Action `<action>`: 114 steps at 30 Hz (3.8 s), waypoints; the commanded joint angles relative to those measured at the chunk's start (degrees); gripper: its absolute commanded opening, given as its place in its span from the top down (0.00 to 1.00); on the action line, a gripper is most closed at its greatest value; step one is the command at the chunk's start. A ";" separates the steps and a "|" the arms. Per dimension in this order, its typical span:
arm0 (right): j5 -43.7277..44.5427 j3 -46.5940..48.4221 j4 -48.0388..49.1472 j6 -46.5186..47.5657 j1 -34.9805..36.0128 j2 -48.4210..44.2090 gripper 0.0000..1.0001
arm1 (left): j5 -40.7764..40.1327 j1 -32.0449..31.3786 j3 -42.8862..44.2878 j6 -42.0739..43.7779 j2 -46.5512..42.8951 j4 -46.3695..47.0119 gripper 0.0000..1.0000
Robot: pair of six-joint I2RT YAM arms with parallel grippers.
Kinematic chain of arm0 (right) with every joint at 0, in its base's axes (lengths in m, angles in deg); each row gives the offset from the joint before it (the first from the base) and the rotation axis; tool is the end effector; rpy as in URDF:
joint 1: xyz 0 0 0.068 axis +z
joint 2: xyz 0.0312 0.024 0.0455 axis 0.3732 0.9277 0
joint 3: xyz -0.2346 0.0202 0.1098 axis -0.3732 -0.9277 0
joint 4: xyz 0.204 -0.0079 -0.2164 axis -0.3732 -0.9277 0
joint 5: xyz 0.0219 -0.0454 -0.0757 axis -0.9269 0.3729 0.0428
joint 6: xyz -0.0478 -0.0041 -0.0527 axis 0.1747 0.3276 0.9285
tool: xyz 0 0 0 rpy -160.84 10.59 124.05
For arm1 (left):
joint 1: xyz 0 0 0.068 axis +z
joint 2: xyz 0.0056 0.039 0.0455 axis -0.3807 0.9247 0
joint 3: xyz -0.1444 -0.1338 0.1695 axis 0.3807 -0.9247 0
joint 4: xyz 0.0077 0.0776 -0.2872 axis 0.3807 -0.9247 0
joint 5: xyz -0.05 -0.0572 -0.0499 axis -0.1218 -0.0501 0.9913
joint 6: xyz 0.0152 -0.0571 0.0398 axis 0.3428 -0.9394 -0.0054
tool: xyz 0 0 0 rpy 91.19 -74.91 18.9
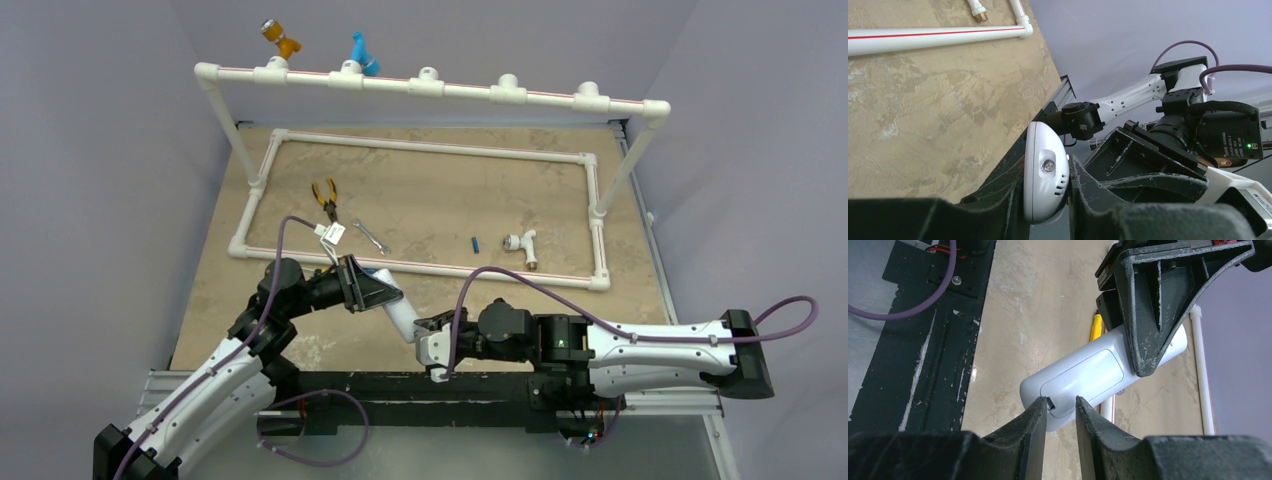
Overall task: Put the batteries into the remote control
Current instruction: Remove the battery cover from the remote control.
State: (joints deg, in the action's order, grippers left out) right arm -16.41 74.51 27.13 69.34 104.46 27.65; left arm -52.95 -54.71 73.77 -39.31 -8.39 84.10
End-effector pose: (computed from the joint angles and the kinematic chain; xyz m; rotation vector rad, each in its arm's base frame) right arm 0.0425 0.2833 0.2656 -1.5924 1.0781 0.4996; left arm 0.1713 -0.1478 0.2383 0.0297 1.9867 -1.6656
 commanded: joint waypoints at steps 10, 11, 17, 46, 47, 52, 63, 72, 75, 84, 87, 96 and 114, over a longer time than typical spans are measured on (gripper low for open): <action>2.93 -0.13 3.65 1.10 -0.09 -0.25 0.72 | 1.60 -0.21 0.35 -1.24 0.16 4.44 1.00; 3.29 -0.19 3.92 1.21 -0.09 -0.59 0.72 | 1.60 -0.19 0.31 -1.32 0.25 4.65 1.00; 5.38 -0.41 4.77 2.08 -0.10 -1.97 0.71 | 1.67 -0.19 0.06 -1.89 0.68 5.84 1.00; 4.54 -2.53 6.38 0.70 -0.10 -5.54 0.68 | 2.13 -0.25 -0.22 -2.02 2.43 5.89 1.00; 4.44 -2.71 6.18 0.37 -0.10 -5.62 0.67 | 2.08 -0.28 -0.23 -2.07 2.45 5.93 1.00; 3.98 -3.57 5.83 -0.51 -0.06 -5.56 0.64 | 2.25 -0.18 0.32 -2.29 3.12 5.96 1.00; 4.82 -3.90 5.15 -1.55 -0.07 -5.55 0.40 | 1.74 -0.28 0.24 -2.11 3.89 4.73 1.00; 4.75 -2.68 5.61 -9.23 -0.03 -5.63 0.25 | 1.04 -0.23 0.33 -2.03 4.48 4.25 1.00; 12.85 -0.90 9.31 -19.98 0.08 -5.01 0.19 | 0.62 -0.19 0.28 -1.86 4.32 3.99 1.00; 19.79 3.20 7.92 -46.41 2.05 -1.84 0.13 | -0.25 -0.22 -0.53 -2.40 4.59 5.21 1.00; 27.87 9.46 -4.00 -55.43 3.64 2.64 0.13 | -0.22 -0.21 -0.57 -2.47 4.81 5.42 1.00; 30.47 14.33 -16.86 -64.07 4.78 8.09 0.26 | -0.89 -0.31 -0.77 -2.66 3.93 5.37 1.00; 30.56 10.72 -13.31 -64.77 4.76 8.33 0.45 | 0.03 -0.22 -0.69 -2.95 5.55 6.99 1.00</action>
State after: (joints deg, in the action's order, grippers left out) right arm 13.34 85.74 10.50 5.60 108.98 36.50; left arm -53.56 -54.71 72.85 -41.49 -3.06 87.44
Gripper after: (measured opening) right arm 0.558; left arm 0.259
